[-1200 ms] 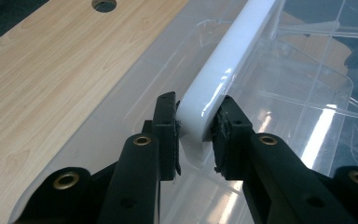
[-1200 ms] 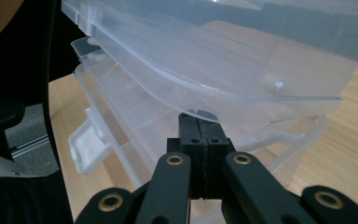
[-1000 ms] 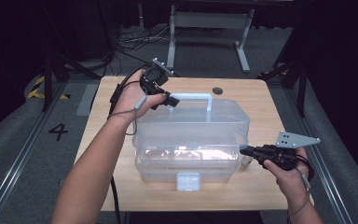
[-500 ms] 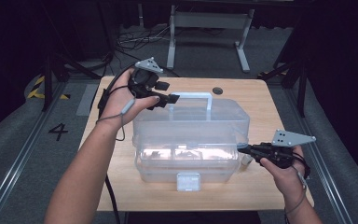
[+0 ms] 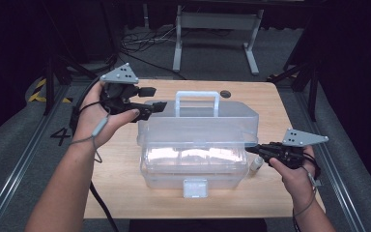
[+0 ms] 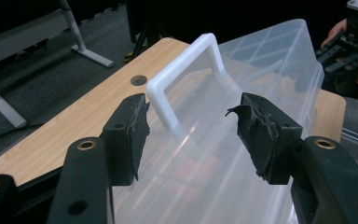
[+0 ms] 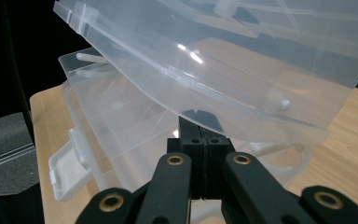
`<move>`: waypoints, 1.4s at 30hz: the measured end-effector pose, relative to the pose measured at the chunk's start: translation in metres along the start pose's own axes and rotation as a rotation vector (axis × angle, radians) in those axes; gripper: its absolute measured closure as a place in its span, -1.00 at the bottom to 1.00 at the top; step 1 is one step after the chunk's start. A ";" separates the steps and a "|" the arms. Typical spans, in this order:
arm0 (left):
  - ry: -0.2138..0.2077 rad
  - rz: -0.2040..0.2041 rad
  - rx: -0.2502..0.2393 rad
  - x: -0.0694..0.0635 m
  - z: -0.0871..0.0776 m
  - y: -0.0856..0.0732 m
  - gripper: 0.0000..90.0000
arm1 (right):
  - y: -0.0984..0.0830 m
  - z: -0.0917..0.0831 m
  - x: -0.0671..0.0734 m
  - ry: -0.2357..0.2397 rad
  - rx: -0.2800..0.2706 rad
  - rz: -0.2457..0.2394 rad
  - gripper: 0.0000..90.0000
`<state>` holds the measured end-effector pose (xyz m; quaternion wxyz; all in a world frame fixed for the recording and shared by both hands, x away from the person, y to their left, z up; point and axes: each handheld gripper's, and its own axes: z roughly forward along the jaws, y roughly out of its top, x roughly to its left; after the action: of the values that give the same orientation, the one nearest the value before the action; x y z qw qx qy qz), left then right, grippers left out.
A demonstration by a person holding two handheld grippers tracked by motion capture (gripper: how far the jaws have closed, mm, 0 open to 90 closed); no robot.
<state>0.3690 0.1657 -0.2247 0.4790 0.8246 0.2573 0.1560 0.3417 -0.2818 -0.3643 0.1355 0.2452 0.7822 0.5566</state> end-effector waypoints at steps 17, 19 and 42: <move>0.105 -0.072 -0.019 0.008 -0.029 -0.058 -0.01 | 0.007 0.001 -0.001 -0.032 -0.017 0.019 1.00; 0.112 -0.076 -0.026 0.006 -0.029 -0.065 -0.01 | 0.008 0.001 -0.002 -0.034 -0.019 0.020 1.00; 0.105 -0.157 -0.016 -0.004 -0.038 -0.118 0.07 | 0.015 0.003 -0.005 -0.059 -0.047 0.019 1.00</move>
<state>0.3142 0.2380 -0.3086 0.4824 0.7886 0.3448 0.1630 0.3507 -0.2778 -0.3516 0.1590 0.2656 0.7621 0.5687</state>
